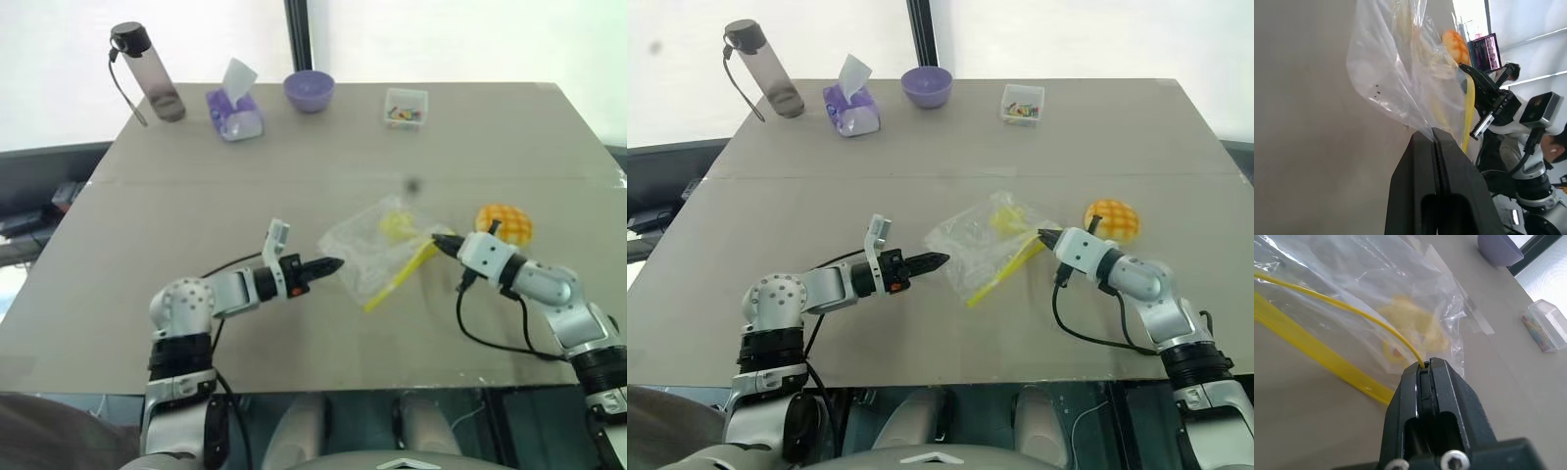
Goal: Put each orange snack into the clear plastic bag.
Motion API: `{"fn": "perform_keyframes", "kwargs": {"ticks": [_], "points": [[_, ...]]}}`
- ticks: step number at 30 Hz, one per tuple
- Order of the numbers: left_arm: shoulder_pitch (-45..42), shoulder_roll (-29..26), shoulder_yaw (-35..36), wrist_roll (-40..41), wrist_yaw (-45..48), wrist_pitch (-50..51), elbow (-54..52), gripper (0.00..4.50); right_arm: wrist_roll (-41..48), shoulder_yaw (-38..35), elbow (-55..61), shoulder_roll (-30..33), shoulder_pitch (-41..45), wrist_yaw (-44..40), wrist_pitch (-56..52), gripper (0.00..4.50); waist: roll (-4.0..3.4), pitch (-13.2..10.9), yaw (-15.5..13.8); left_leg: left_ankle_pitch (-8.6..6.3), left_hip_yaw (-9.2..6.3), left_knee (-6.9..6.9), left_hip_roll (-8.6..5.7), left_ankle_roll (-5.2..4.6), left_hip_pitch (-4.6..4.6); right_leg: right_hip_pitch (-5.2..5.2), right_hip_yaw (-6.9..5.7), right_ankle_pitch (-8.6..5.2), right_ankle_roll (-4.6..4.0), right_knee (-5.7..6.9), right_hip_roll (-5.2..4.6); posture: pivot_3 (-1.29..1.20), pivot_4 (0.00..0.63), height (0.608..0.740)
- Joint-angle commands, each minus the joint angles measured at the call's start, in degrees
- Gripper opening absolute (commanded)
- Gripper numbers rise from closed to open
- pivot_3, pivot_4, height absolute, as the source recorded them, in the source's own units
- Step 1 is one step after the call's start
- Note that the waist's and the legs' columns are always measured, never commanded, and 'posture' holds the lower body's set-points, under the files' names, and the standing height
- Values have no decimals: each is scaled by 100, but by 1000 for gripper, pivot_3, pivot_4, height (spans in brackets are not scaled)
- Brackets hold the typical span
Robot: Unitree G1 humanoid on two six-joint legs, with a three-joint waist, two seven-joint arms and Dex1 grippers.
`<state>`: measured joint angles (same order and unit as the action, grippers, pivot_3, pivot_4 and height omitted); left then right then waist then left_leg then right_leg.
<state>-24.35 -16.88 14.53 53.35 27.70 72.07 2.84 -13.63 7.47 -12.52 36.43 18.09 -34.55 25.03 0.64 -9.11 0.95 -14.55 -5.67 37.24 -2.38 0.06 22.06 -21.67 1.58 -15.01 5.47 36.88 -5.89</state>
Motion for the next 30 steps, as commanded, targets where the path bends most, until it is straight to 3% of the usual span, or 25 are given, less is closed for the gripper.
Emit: {"fn": "perform_keyframes", "kwargs": {"ticks": [1, 3, 10, 14, 20, 24, 29, 30], "points": [[-48, -64, 4, -330, 228, -873, -130, 566, -91, -192, 197, -125, 225, 363, -538, 0, 0, 0, 0, 0, 1, 0, 1, 1, 0, -1, 0, 0, 0, 0, 0, 0, 150, 740], [-178, -139, -127, -721, 59, -1249, -81, 1162, -97, -286, 396, -291, 340, 493, -1278, 0, 0, -1, -3, 0, 1, -1, 1, 1, 0, -1, 1, 0, -1, 0, 0, 0, 150, 740], [-1029, -503, -1135, -2992, -419, -3780, -499, 1162, -1015, 142, 807, -1145, 1315, 1107, -3465, 0, 3, -9, -12, 4, -3, -4, 2, 7, 8, -11, -2, 2, -3, 1, 3, 0, 150, 740], [-1066, -833, -2341, -4551, -534, -4810, -1065, 1162, -1721, 657, 741, -1531, 1852, 1208, -4511, 0, 3, -7, -21, 5, 2, -3, -6, 8, 85, -86, 4, 3, -2, 0, -3, 0, 150, 740], [-601, -990, -3301, -5912, -713, -5268, -1432, 1162, -1806, 839, 443, -1840, 2275, 1486, -4647, 0, 1, -7, 28, 7, 4, -3, -21, 7, 131, -149, 15, 3, -1, 18, -10, 0, 150, 740], [-268, -1129, -3373, -6612, -966, -5479, -1365, 1162, -1755, 880, 450, -1885, 2282, 1494, -4588, 0, 1, -7, 78, 22, 7, 13, -20, 26, 170, -206, 15, 2, -3, 79, -5, 0, 150, 740], [-174, -951, -3105, -6812, -1248, -5691, -1318, 1162, -1752, 921, 446, -1865, 2268, 1533, -4543, 0, 1, -7, 99, 29, 12, 23, -21, 29, 168, -206, 12, 2, -2, 102, -5, 0, 150, 740], [-180, -918, -3055, -6808, -1274, -5779, -1312, 1658, -1752, 936, 441, -1857, 2262, 1534, -4526, 0, 1, -7, 103, 29, 12, 24, -21, 29, 168, -205, 11, 2, -2, 104, -5, 0, 150, 740]]}}
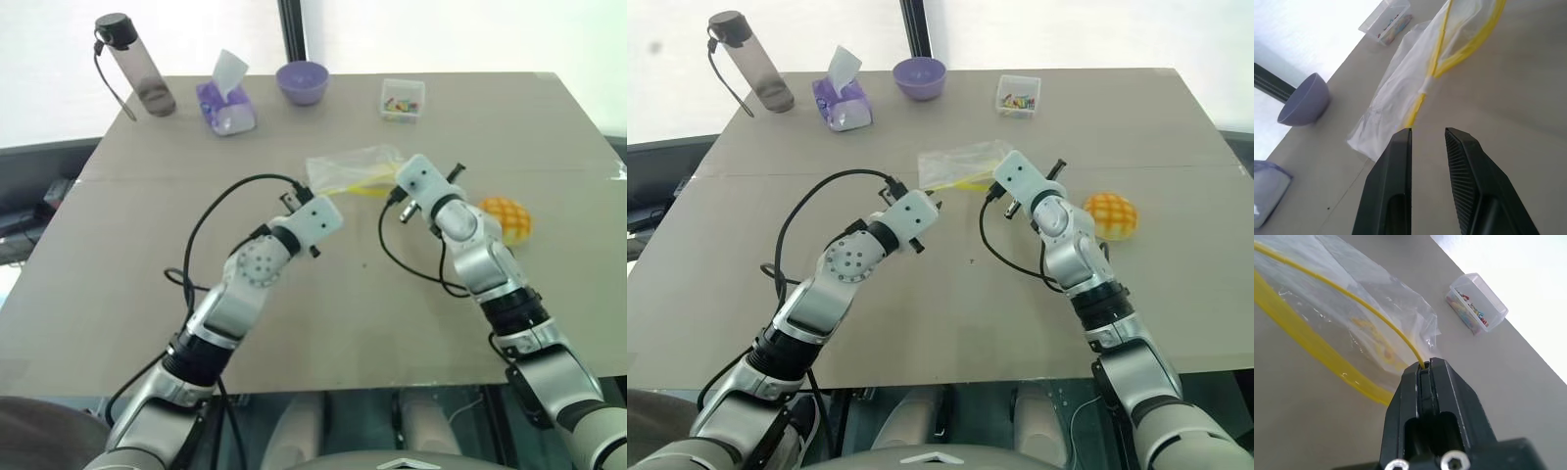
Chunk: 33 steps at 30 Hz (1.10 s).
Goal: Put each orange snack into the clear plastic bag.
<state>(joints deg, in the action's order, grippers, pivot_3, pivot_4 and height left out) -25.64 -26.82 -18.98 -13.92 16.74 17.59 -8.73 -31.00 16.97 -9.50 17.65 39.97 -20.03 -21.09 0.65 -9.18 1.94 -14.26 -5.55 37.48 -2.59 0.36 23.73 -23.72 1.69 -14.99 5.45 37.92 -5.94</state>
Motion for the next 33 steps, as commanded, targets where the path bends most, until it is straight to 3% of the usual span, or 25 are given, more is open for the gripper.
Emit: {"fn": "perform_keyframes", "kwargs": {"ticks": [1, 6, 15, 19, 24, 28, 31, 33], "points": [[-50, 106, 332, -82, -185, -384, -152, 1971, -16, -4, 140, 29, 68, 81, 97, 0, 0, 0, 10, 0, -1, 1, 0, 0, 0, 0, 0, 0, 0, 2, 0, 0, 150, 740], [-23, 80, 214, -310, -3, -421, 87, 4141, -18, 30, 143, 62, 44, 65, 154, 0, 0, 0, 41, 1, -4, 1, 0, 1, -1, -1, 0, 0, 0, 3, 0, 0, 150, 740], [-250, 188, 218, -455, 62, -770, 736, 4141, -22, 21, 190, 46, 46, 90, 191, 0, 0, 0, 45, 1, -5, 1, 0, 1, -2, -1, 0, 0, 0, 4, 1, 0, 150, 740], [-480, 280, 185, -477, 79, -1068, 1137, 2467, -22, 35, 221, 39, 14, 83, 213, 0, 0, 0, 43, 2, -5, 4, 0, 3, -1, 1, -3, 0, 0, 5, 1, 0, 150, 740], [-603, 402, 166, -510, 79, -1300, 1407, 31, 5, 35, 304, 51, -36, 44, 191, 0, 0, 0, 51, 2, -6, 5, -1, 3, -1, 0, -2, 0, 0, 6, 1, 0, 150, 740], [-642, 475, 145, -584, 81, -1356, 1570, 31, 207, -65, 429, 38, -134, -82, 176, 0, 0, 1, 52, 2, -6, 5, -1, 3, -1, 0, -3, 0, 0, 7, 1, 0, 150, 740], [-686, 531, 142, -673, 14, -1373, 1701, 0, 368, -149, 560, 26, -236, -172, 71, 812, 0, 1, 52, 2, -6, 7, -1, 3, -1, 1, -3, 0, 0, 7, 1, 0, 150, 740], [-699, 580, 191, -656, -6, -1369, 1735, 0, 339, -182, 682, 103, -285, -143, 22, 1804, 0, 1, 51, 2, -5, 7, -1, 3, -1, 1, -3, 0, 0, 7, 1, 0, 150, 740]]}}
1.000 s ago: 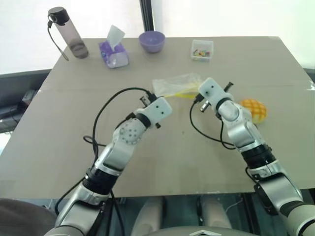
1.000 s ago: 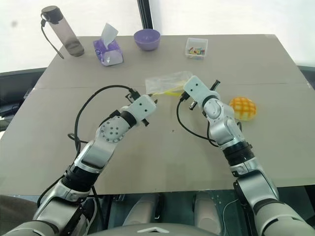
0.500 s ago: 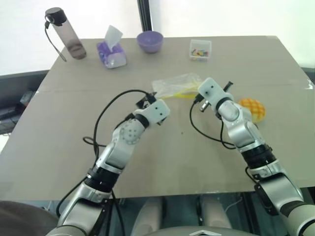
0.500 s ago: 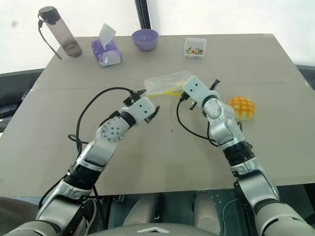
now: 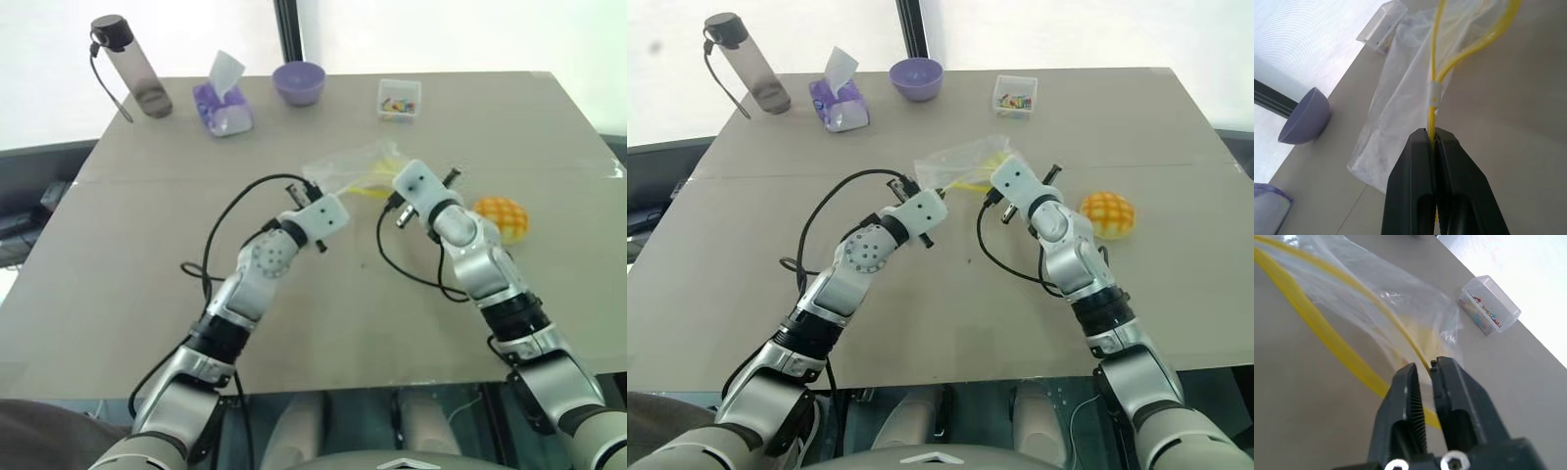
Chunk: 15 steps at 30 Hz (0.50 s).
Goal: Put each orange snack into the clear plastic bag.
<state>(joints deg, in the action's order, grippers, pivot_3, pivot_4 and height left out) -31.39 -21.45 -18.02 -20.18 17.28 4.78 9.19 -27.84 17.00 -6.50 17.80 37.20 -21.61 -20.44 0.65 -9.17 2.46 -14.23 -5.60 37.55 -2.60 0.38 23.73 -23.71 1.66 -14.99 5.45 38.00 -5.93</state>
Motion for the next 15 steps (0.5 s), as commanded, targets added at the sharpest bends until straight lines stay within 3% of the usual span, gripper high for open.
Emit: {"fn": "perform_keyframes", "kwargs": {"ticks": [1, 2, 6, 9, 12, 13, 15], "points": [[-125, 59, 108, -28, -60, -90, -49, 0, 23, -202, 433, 122, -22, 11, -65, 2104, 0, 0, -2, 0, 0, 1, 0, 0, 0, 0, 0, 0, 0, 0, 0, 0, 150, 740], [-122, 82, 119, -12, -48, -83, -38, 0, 78, -283, 534, 140, -41, -9, -152, 2571, 0, 0, -2, 0, -1, 2, 0, 0, 0, 0, 0, 0, 0, 2, 0, 0, 150, 740], [-118, 141, 117, -3, -18, -61, -39, 0, 572, -767, 963, -10, -118, -109, -727, 2571, 0, 0, -7, 0, -6, 5, 0, 0, 0, 0, 0, 0, 0, 4, 0, 0, 150, 740], [-151, 183, 143, 15, -3, -21, -52, 0, 917, -984, 1317, -15, -328, -232, -812, 1748, 0, 1, -6, 0, -9, 7, 0, 0, 0, 2, 0, 0, 0, 6, 0, 0, 150, 740], [-175, 210, 173, 31, -12, -13, -33, 0, 1215, -1037, 1626, -63, -494, -414, -1059, 327, 0, 0, -1, 0, -7, 8, 0, 0, 0, 2, 0, 0, 0, 7, 0, 0, 150, 740], [-181, 220, 181, 41, -15, -8, -28, 0, 1309, -1047, 1716, -98, -522, -440, -1146, 102, 0, 0, 0, 0, -6, 10, 0, 0, 0, 2, 0, 0, 0, 9, 0, 0, 150, 740], [-187, 256, 195, 51, -20, 2, -39, 0, 1438, -1016, 1850, -141, -552, -467, -1282, 102, 0, 0, 3, 0, -7, 14, 0, 0, -1, 2, 0, 0, 0, 13, 1, 0, 150, 740]]}}
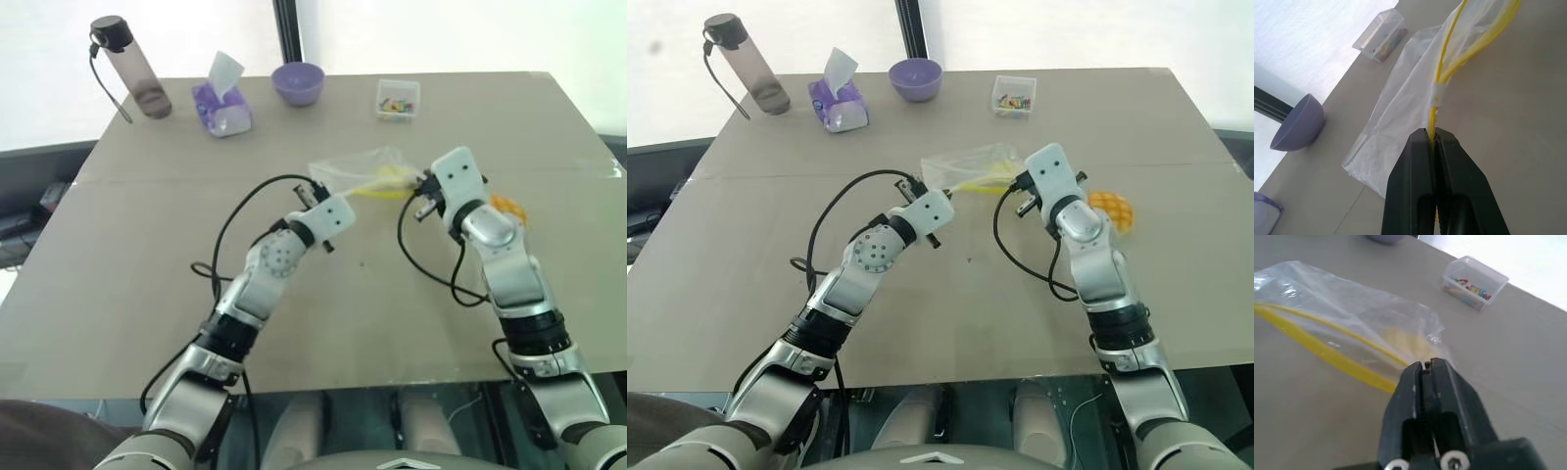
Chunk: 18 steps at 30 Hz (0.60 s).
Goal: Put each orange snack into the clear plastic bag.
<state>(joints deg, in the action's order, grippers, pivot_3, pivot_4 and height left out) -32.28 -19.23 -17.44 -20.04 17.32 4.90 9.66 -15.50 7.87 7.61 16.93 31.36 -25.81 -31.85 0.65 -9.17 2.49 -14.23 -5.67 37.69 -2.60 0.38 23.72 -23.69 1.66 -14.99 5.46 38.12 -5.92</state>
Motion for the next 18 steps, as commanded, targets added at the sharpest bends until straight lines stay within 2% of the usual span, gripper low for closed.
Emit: {"fn": "perform_keyframes", "kwargs": {"ticks": [1, 11, 18], "points": [[-95, 48, 139, 31, -22, -6, -98, 0, 233, -75, 464, -57, 29, -42, -177, 102, 0, 0, -2, 0, -1, 2, 0, 0, 0, 0, 0, 0, 0, 2, 0, 0, 150, 740], [2, 143, 104, 73, 107, -128, -386, 0, 329, 113, -112, -59, 303, 101, 100, 102, 0, 0, -8, -1, -2, 43, -1, -1, 0, 7, -3, 0, 0, 36, 1, 0, 150, 740], [182, 233, 46, 291, 486, -172, -794, 0, 423, 102, -1080, -148, 626, 249, 519, 102, 0, 0, -4, -1, -2, 64, -1, -1, -2, 8, -2, 0, 0, 64, 2, 0, 150, 740]]}}
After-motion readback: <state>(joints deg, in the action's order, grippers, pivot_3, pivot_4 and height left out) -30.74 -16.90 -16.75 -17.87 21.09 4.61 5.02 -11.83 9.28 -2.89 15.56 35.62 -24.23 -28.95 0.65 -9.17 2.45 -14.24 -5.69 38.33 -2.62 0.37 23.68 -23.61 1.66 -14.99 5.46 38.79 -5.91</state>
